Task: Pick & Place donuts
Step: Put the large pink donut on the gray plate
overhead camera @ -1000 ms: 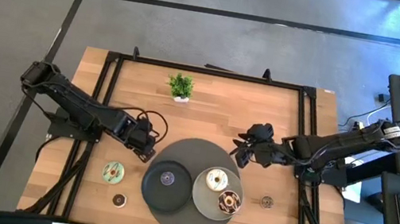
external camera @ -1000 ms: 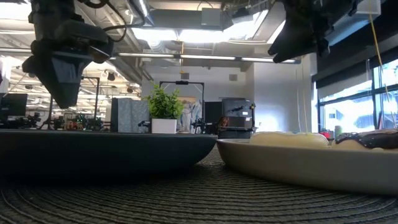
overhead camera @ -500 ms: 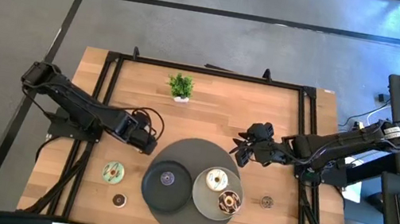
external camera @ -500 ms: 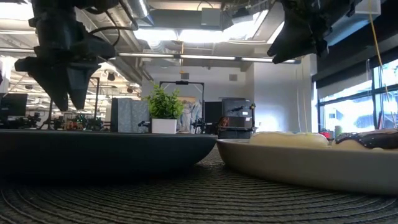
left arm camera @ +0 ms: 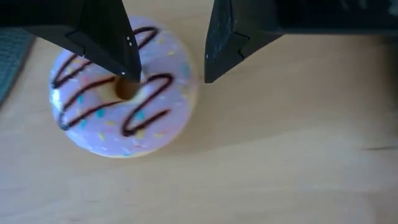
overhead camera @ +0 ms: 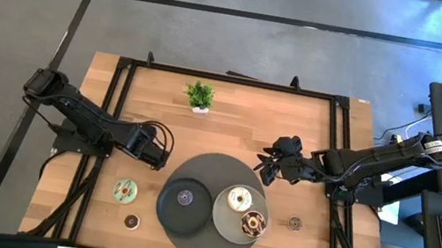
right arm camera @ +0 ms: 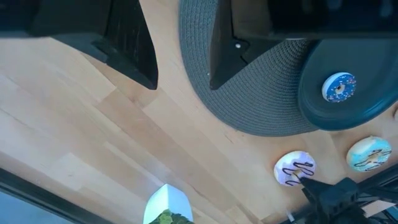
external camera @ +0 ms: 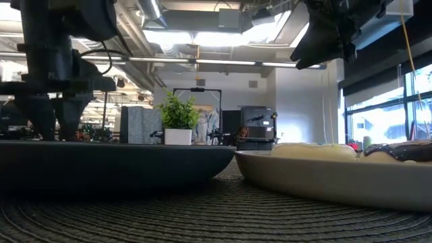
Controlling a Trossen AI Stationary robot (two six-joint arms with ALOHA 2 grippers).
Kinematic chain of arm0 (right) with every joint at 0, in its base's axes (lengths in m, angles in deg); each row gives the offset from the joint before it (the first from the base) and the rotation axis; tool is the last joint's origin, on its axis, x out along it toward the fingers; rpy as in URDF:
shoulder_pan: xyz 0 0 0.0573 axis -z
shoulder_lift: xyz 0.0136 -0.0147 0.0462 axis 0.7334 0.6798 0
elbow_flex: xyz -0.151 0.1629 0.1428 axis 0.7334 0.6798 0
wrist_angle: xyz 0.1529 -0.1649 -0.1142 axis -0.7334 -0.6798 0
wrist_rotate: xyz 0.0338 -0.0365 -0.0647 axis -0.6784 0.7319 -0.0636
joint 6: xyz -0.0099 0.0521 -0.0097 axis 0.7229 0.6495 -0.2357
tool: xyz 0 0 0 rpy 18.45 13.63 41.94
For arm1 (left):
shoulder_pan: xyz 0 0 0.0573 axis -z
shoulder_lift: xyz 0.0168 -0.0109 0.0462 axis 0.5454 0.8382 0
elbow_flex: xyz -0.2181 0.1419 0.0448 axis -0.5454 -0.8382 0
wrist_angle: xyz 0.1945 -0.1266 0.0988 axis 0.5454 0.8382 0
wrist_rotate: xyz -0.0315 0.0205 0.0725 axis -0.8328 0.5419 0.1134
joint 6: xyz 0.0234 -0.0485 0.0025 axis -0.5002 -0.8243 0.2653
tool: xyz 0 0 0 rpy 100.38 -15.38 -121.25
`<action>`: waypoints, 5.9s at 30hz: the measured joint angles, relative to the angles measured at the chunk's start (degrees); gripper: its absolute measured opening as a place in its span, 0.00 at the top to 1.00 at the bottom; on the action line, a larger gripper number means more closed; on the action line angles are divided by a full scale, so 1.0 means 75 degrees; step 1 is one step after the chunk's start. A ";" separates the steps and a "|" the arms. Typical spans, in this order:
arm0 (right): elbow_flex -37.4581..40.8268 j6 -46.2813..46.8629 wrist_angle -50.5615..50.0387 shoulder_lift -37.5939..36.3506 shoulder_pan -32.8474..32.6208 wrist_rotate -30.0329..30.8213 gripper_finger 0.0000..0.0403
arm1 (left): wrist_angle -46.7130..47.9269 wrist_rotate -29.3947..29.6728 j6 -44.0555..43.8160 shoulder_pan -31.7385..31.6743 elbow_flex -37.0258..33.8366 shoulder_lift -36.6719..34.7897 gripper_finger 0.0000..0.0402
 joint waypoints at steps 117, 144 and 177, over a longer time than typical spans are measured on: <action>-0.1594 -0.3347 0.5202 0.3180 0.0542 0.0672 0.47 | -0.7301 0.4336 0.6618 0.0017 0.0925 -0.0012 0.95; -0.1584 -0.3389 0.4894 0.3179 0.0542 0.0806 0.93 | -0.7774 0.4294 0.7492 0.0017 0.0919 -0.0009 0.87; -0.1581 -0.1964 0.1000 0.2401 -0.0741 -0.2817 0.94 | -0.4578 0.3475 0.7961 -0.0067 0.0922 -0.2101 0.64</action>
